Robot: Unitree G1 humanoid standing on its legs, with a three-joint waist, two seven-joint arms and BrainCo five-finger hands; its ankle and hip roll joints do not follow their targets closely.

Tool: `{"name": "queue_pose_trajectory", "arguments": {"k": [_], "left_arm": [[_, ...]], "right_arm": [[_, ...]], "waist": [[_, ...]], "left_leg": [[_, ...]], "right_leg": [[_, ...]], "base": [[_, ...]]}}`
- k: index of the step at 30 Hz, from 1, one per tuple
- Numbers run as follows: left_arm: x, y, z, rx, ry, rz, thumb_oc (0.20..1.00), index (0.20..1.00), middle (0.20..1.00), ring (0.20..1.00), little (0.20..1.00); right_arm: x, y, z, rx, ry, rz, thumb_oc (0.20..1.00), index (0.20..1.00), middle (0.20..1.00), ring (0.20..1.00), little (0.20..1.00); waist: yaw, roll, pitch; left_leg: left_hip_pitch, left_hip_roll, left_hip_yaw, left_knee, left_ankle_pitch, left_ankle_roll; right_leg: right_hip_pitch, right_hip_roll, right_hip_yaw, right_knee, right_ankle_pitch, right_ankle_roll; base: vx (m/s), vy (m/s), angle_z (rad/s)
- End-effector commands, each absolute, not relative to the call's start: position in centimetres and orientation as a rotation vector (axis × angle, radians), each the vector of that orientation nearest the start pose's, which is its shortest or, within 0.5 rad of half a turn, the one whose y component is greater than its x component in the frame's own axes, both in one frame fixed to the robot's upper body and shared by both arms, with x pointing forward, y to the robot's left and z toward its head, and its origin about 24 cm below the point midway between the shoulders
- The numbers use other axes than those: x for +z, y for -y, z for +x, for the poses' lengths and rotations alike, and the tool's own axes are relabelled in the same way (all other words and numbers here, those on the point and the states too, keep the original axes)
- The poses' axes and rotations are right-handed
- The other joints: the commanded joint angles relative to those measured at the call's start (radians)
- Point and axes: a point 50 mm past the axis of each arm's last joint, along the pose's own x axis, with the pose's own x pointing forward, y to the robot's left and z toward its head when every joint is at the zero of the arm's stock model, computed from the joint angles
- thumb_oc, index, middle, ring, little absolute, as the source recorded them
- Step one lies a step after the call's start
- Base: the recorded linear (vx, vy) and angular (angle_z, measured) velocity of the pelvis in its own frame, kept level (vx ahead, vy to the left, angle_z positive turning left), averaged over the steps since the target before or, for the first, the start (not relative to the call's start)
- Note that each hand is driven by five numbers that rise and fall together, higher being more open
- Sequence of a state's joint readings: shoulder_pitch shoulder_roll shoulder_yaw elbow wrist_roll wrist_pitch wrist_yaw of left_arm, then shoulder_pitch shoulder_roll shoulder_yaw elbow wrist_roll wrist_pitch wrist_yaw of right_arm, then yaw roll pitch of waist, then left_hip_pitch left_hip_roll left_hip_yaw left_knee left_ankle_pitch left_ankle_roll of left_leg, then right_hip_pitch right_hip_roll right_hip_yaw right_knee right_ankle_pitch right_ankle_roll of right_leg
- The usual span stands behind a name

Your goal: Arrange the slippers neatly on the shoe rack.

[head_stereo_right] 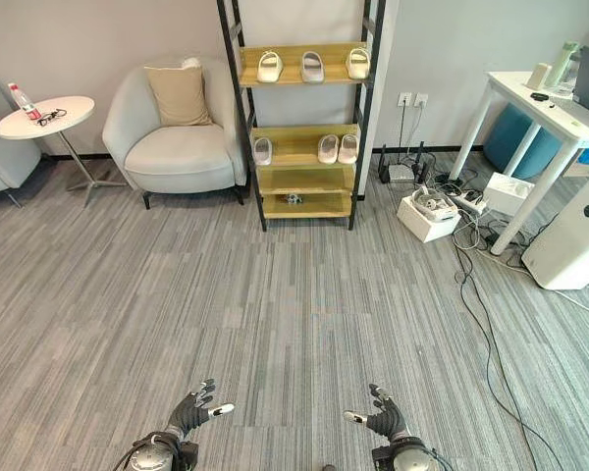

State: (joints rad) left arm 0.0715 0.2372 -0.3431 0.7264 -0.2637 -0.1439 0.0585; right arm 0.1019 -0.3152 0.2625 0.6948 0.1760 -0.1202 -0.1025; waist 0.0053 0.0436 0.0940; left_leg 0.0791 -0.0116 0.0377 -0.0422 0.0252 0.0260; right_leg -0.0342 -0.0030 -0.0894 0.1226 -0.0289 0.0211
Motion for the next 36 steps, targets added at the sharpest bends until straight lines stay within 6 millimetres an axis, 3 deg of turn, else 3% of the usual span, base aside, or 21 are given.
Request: {"name": "queue_pose_trajectory", "arguments": {"k": [1,14,36], "left_arm": [[-9.2,-18.4,18.8,-0.026,-0.556,0.068,1.0,1.0,1.0,1.0,1.0],[-9.6,-18.4,18.5,-0.011,-0.584,0.04,1.0,1.0,1.0,1.0,1.0],[-9.6,-18.6,18.1,-0.011,-0.589,0.052,1.0,1.0,1.0,1.0,1.0]], "right_arm": [[-9.3,20.1,17.9,0.021,-0.578,-0.246,1.0,1.0,1.0,1.0,1.0],[-9.4,19.7,17.5,0.046,-0.59,-0.245,1.0,1.0,1.0,1.0,1.0],[-9.7,18.8,17.5,0.058,-0.605,-0.184,1.0,1.0,1.0,1.0,1.0]], "waist": [[-0.003,-0.066,-0.002],[-0.021,-0.074,-0.004],[-0.017,-0.069,0.005]], "left_leg": [[0.039,0.022,-0.008,-0.045,-0.063,-0.047],[0.062,0.029,0.007,-0.045,-0.07,-0.05],[0.083,0.018,0.005,-0.045,-0.087,-0.04]], "right_leg": [[0.125,-0.103,0.047,-0.21,0.049,0.124],[0.143,-0.098,0.052,-0.21,0.039,0.119],[0.162,-0.109,0.051,-0.21,0.033,0.122]], "base": [[0.02,-0.021,-0.07],[0.01,-0.003,-0.03],[0.01,0.002,-0.01]]}}
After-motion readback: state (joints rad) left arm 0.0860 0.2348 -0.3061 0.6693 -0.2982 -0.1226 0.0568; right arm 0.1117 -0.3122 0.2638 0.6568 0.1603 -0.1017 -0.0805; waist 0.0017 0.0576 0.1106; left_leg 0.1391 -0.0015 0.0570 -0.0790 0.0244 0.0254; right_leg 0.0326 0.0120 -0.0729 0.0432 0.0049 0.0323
